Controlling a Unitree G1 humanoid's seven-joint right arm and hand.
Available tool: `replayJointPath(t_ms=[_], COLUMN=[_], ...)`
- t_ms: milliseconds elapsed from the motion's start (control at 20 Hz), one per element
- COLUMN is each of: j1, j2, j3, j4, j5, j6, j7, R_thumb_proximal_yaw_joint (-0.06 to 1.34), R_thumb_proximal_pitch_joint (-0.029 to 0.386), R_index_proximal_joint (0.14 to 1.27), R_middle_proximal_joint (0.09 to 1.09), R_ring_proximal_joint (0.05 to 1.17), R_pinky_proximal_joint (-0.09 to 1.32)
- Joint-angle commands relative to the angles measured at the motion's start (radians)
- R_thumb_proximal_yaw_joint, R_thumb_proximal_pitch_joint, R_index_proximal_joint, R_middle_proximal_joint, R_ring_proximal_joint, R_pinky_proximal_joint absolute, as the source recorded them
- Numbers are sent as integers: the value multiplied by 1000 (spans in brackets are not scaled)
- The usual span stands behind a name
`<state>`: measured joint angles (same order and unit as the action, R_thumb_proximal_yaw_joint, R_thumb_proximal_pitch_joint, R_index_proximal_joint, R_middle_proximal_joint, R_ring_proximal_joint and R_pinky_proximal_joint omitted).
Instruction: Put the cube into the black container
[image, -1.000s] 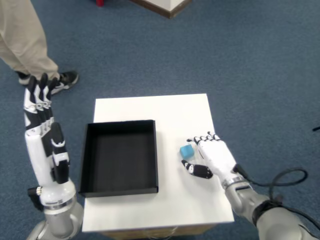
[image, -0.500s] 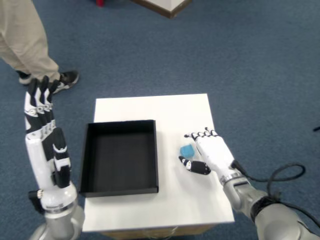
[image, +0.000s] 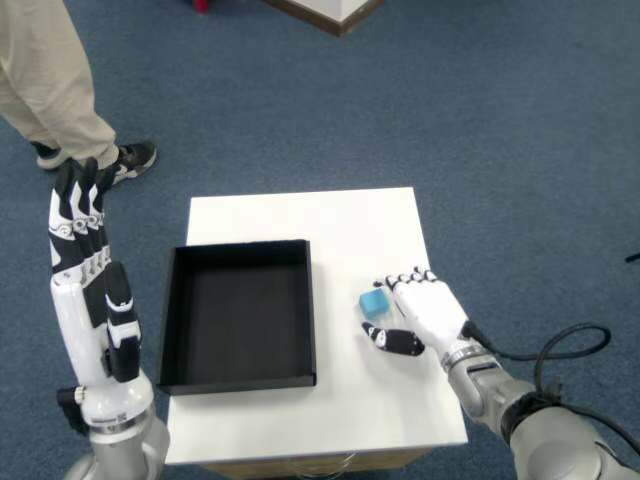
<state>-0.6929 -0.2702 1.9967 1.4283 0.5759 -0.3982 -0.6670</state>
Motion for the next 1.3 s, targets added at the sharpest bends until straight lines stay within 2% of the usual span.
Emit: replayJointPath(t_ms=[50,900,1300], j1=[-45,-26,-21], j2=[-21,-32,-30], j3=[-10,-20,-16], j4=[22,22,23], j5=[19,35,31], j6=[13,5,-3], j7=[-6,3,-16], R_thumb_proximal_yaw_joint=[621,655,687], R_thumb_proximal_pitch_joint=[84,106,130], R_index_proximal_joint=[367,445,560], R_middle_proximal_joint=[344,367,379], R_ring_proximal_joint=[300,307,309], R_pinky_proximal_joint=[88,98,126])
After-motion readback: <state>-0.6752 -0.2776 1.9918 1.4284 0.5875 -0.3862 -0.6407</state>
